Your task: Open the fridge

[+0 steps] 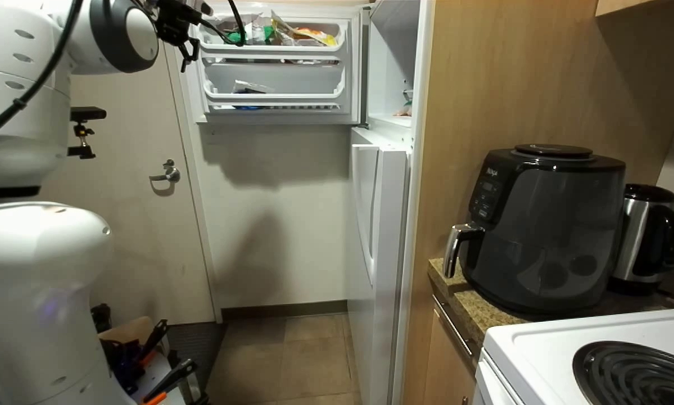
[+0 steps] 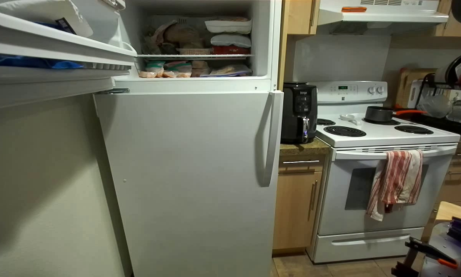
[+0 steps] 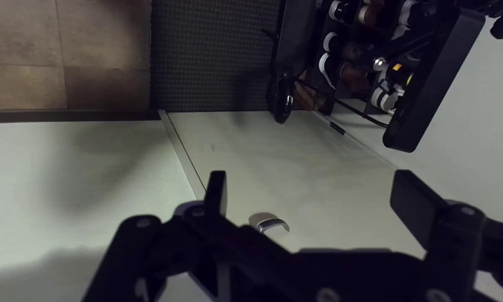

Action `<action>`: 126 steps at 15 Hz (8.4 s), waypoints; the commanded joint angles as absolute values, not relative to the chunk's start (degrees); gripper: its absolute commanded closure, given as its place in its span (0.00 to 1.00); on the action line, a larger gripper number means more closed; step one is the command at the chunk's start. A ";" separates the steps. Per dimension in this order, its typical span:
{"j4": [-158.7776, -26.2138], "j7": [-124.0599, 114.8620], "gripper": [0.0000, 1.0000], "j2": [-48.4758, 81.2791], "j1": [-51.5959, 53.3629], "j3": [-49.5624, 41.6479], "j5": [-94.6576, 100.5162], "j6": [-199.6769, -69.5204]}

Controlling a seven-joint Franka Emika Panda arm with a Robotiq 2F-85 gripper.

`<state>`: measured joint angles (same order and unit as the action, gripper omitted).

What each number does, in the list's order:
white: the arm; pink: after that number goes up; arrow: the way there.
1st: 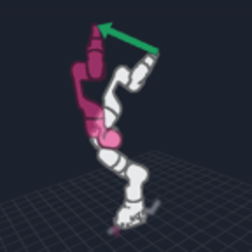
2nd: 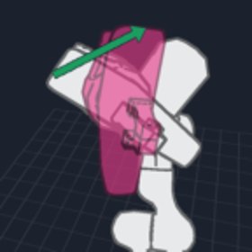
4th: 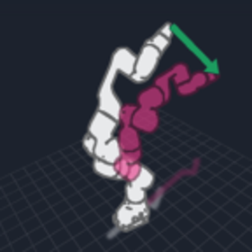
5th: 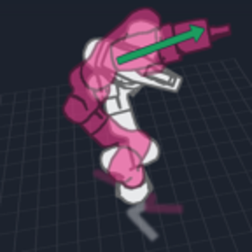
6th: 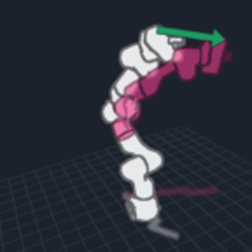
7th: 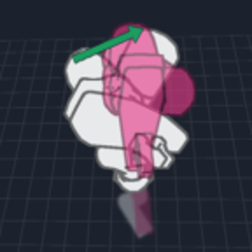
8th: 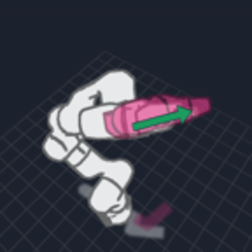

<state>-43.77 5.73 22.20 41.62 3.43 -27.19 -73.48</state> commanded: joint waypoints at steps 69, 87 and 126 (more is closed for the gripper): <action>-122.69 -0.98 0.00 -26.72 15.28 13.59 -8.98 -114.75; -126.96 2.80 0.00 -26.32 11.15 7.52 -9.79 -115.34; -132.91 9.47 0.00 -15.53 2.97 1.28 11.61 -128.09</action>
<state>-131.84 5.63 -16.42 4.18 2.21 9.50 -124.46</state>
